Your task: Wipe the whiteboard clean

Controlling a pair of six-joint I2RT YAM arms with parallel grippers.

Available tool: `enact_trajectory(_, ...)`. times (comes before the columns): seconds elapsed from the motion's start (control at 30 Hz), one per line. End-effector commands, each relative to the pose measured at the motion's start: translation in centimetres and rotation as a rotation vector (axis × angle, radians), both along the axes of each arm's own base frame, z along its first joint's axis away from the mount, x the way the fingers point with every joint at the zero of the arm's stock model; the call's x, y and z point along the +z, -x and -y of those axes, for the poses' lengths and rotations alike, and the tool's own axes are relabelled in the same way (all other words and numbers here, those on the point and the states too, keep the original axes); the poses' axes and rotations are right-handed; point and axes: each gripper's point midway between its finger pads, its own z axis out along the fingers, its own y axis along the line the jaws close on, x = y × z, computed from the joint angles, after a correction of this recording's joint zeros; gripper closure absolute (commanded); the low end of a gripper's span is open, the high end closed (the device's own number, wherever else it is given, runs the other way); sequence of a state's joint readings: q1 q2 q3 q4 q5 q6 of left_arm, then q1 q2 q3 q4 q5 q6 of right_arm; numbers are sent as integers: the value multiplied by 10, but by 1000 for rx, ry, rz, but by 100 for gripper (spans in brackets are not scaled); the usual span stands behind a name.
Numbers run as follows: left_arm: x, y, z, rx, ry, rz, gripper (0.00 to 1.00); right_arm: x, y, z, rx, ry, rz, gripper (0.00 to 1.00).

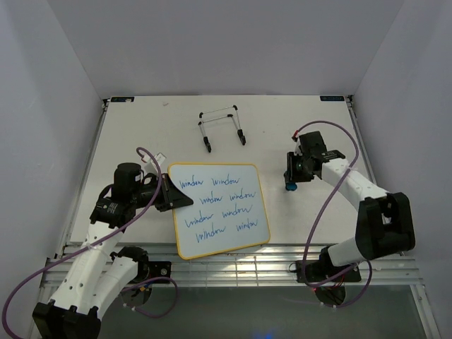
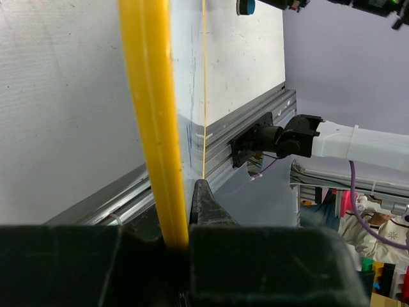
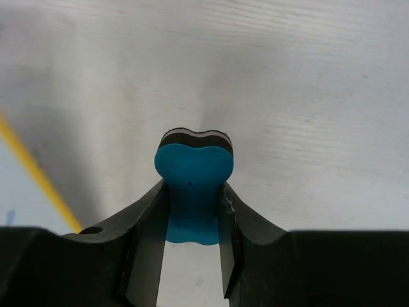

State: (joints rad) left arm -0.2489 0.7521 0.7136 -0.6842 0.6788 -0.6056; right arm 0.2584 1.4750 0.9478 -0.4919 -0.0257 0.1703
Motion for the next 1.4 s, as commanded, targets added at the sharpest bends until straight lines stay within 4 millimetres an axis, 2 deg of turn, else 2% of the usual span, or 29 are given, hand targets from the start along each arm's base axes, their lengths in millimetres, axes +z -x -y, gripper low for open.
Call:
enact_trajectory(0.0,-32,-14,-24,37,-198,59,100,53,10,-72,181,-221,150,69)
enact_trajectory(0.03,-35,-14,-23,33,-198,49,100,74,19,-94,251,-286,201,69)
enact_trajectory(0.07,-36,-14,-22,28,-195,39,100,89,37,-128,360,-332,233,69)
enact_trajectory(0.1,-38,-12,-20,12,-187,30,100,103,46,-147,412,-369,266,70)
enact_trajectory(0.13,-39,-12,-19,-7,-188,21,100,132,62,-181,516,-419,340,70)
enact_trajectory(0.23,-38,-10,-15,-47,-175,25,100,164,78,-221,606,-470,426,72)
enact_trajectory(0.27,-38,-9,-14,-53,-171,25,100,183,91,-240,667,-500,457,73)
enact_trajectory(0.3,-38,-8,-14,-58,-169,28,100,190,95,-248,689,-500,472,73)
enact_trajectory(0.33,-35,-8,-12,-69,-159,39,100,185,95,-255,715,-455,473,73)
enact_trajectory(0.37,-33,-7,-12,-74,-156,48,100,188,106,-267,763,-445,480,73)
enact_trajectory(0.4,-32,-7,-12,-73,-154,56,100,204,105,-275,777,-444,518,73)
enact_trajectory(0.43,-31,-7,-11,-74,-152,62,100,198,106,-283,805,-393,531,73)
enact_trajectory(0.47,-29,-6,-11,-81,-144,75,100,196,107,-284,816,-363,530,73)
enact_trajectory(0.5,-27,-5,-9,-89,-136,84,100,204,105,-287,818,-357,548,73)
enact_trajectory(0.57,-21,-3,-6,-117,-111,107,100,198,105,-291,848,-324,529,73)
enact_trajectory(0.63,-17,-3,-5,-114,-105,130,100,202,104,-295,859,-306,543,73)
enact_trajectory(0.9,-18,-11,-4,-99,-99,125,100,194,114,-305,917,-282,547,73)
enact_trajectory(1.13,-20,-13,-2,-102,-94,117,100,190,127,-322,1008,-301,578,73)
enact_trajectory(1.37,-15,-10,0,-120,-75,146,100,185,116,-337,1014,-255,593,73)
